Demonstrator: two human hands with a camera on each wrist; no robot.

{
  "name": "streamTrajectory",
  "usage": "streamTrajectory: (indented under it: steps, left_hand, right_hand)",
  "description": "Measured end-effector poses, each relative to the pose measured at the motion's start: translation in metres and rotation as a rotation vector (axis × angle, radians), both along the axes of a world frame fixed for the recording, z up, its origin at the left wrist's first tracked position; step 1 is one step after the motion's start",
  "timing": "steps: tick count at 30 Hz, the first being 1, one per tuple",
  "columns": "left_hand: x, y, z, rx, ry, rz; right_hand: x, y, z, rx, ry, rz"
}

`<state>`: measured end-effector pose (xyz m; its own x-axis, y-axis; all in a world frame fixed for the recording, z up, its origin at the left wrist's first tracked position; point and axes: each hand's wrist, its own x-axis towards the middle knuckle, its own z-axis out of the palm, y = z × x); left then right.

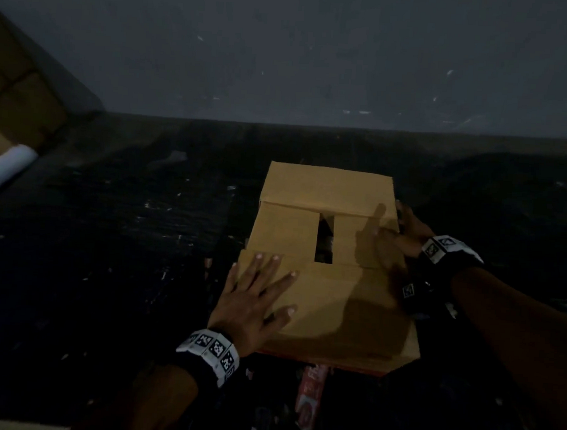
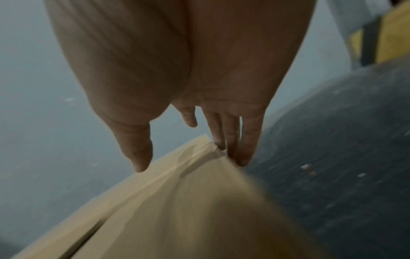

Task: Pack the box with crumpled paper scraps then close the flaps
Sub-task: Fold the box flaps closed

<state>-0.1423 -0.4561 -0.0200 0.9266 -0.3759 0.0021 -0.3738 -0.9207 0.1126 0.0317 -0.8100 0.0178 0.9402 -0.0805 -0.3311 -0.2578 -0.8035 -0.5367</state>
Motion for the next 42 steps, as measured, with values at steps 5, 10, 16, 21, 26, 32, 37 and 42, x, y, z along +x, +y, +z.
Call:
streamTrajectory:
  steps: [5,10,16,21,26,32,37,42]
  left_hand:
    - [0.004,0.001,-0.003,0.014,0.021,0.002]
    - [0.004,0.001,-0.002,-0.057,-0.015,0.005]
    - [0.005,0.002,0.009,-0.586,0.010,0.293]
    - [0.034,0.015,0.016,-0.552,0.226,0.461]
    - [0.052,0.021,0.018,-0.456,0.450,0.388]
    - [0.022,0.017,0.025,-0.440,0.441,0.444]
    - [-0.001,0.017,0.029,-0.406,0.373,0.453]
    - [-0.002,0.011,0.041,-0.351,0.319,0.473]
  right_hand:
    - [0.070,-0.001,-0.021,0.159,-0.060,-0.137]
    - [0.040,0.015,0.026,0.374,-0.221,-0.353]
    - [-0.037,-0.003,0.035,0.367,-0.218,-0.139]
    - [-0.116,-0.001,0.020,0.035,-0.092,0.099]
    - [-0.151,0.021,0.013,-0.024,0.205,0.067]
    - [-0.160,0.040,0.008,0.005,0.190,-0.024]
    - [-0.169,0.048,0.003,0.019,0.125,-0.019]
    - [-0.169,0.048,0.005,-0.002,0.108,-0.030]
